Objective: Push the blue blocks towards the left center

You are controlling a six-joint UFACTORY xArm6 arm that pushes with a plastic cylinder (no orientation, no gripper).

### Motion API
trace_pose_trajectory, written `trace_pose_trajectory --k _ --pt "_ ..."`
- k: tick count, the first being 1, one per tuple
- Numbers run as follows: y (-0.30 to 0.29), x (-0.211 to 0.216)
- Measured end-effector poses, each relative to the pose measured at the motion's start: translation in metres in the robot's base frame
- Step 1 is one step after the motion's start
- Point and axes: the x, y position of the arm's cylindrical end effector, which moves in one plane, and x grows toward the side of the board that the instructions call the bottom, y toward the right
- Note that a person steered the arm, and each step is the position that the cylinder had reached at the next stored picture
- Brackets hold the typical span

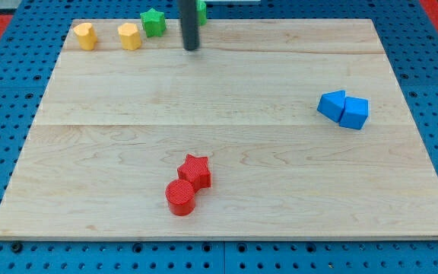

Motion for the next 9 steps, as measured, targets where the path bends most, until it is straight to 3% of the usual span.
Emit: trace_pose_trajectory --k 1,2,3,4,5,6,8,9 --pt "0.081 0.070" --pt "0.103 0.149" --pt "0.204 0.162" --pt "0.262 0.150" --pt "0.272 0.131" --pt "0.186 0.103" --pt "0.033 0.128" --pt "-0.045 0.120"
